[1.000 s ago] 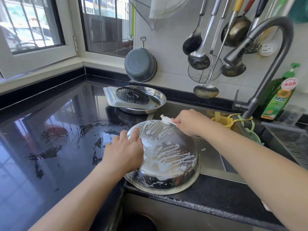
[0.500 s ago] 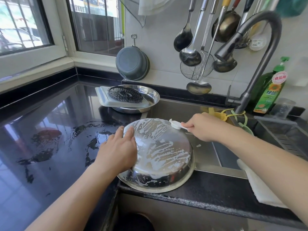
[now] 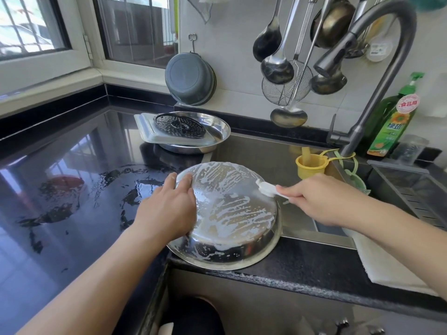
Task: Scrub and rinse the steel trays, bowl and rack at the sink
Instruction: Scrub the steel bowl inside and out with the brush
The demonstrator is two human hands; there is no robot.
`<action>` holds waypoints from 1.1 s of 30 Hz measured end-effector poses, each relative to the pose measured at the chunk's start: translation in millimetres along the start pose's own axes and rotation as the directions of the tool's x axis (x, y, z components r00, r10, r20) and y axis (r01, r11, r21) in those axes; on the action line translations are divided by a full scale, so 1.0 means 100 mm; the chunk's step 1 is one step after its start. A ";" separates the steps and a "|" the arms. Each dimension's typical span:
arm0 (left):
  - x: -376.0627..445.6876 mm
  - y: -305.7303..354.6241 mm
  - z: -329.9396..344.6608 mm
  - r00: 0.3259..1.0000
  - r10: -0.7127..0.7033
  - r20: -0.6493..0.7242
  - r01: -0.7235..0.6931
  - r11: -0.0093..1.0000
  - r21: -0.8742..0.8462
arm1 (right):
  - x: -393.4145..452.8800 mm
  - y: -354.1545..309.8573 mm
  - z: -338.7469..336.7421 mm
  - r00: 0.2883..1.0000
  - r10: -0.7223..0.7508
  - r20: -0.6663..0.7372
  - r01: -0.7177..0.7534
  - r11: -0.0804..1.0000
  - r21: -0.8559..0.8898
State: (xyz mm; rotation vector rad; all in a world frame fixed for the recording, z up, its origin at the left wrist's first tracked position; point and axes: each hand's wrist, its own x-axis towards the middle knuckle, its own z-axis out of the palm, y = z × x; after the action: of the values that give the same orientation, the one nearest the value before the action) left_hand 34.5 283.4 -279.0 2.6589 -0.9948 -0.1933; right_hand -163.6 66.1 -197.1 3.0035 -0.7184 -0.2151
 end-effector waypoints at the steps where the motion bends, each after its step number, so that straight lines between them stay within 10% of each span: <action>1: 0.01 0.00 0.01 1.000 0.000 0.002 0.000 1.000 0.004 | -0.02 0.01 0.01 1.000 -0.004 -0.002 0.003 1.000 -0.003; 33: 0.00 0.00 0.01 1.000 -0.022 -0.006 0.021 1.000 -0.016 | -0.09 0.11 0.11 1.000 -0.017 -0.020 0.019 0.991 0.129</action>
State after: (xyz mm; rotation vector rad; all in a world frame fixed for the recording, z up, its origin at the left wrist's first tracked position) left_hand 34.3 283.5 -279.6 2.6551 -0.9591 -0.1968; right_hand -178.2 59.9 -206.4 3.1307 -0.7311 -0.1468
